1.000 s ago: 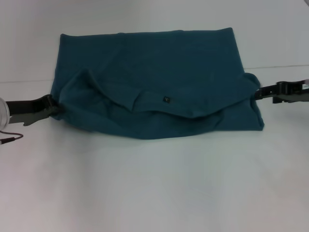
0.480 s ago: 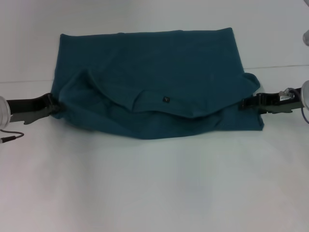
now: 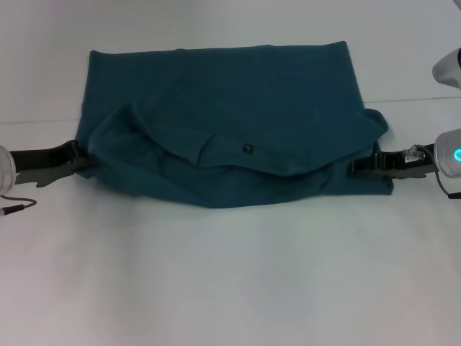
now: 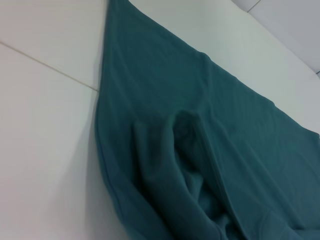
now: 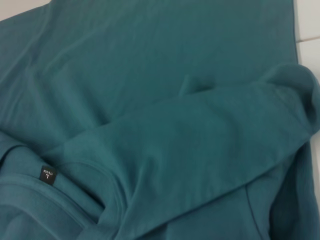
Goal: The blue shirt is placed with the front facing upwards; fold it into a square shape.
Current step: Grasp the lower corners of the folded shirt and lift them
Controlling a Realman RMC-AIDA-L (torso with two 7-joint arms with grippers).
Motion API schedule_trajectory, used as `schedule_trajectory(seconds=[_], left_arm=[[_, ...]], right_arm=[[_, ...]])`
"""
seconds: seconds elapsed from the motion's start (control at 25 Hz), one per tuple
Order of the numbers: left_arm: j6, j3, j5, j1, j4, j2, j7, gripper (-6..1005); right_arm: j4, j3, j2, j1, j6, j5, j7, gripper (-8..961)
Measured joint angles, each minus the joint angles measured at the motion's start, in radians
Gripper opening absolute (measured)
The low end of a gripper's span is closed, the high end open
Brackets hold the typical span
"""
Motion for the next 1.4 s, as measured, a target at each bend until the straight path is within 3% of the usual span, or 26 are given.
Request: schedule_trajectory(seconds=[0.48,1.12,1.4], left_arm=[[0.002,0.000,-0.002,0.001,0.000,-0.002,0.004,44],[0.000,0.000,-0.002,0.007,0.009,-0.002,0.000,46],[0.058,0.008,0.022,0.011,0.025,0.004,0.005,47]], right_arm=[[-0.009,-0.037,0.016,0.007,0.002,0.008,-0.019,729],[-0.020,-0.033,0.003,0.015,-0.027,0.006,-0.012,62],[-0.121,-0.029,-0.013,-0.011,-0.190,0.006,-0.006,38]])
